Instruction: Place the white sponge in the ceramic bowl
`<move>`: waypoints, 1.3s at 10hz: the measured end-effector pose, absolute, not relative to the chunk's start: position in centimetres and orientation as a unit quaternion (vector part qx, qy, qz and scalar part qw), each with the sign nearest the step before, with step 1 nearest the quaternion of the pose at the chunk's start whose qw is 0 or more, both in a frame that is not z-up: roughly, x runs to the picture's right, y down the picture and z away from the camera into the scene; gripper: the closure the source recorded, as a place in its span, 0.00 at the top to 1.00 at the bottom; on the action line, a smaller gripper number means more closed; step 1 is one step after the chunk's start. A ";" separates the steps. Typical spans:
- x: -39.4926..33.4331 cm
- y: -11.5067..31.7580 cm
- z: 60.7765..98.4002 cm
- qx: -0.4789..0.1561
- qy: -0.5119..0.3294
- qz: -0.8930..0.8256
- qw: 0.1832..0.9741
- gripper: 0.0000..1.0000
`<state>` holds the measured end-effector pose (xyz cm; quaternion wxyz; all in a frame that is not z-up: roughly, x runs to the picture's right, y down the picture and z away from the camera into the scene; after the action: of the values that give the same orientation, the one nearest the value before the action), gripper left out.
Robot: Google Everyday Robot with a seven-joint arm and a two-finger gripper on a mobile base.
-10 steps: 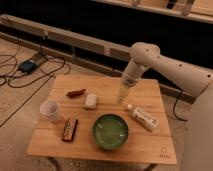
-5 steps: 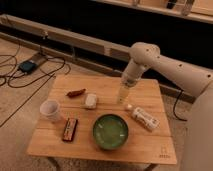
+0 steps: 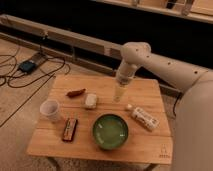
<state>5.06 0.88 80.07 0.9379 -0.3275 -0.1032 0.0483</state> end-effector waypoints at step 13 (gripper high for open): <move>-7.4 5.2 91.7 -0.301 -0.090 -0.147 0.938 0.80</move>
<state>-7.37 5.24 91.69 0.9380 -0.3005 -0.0900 -0.1474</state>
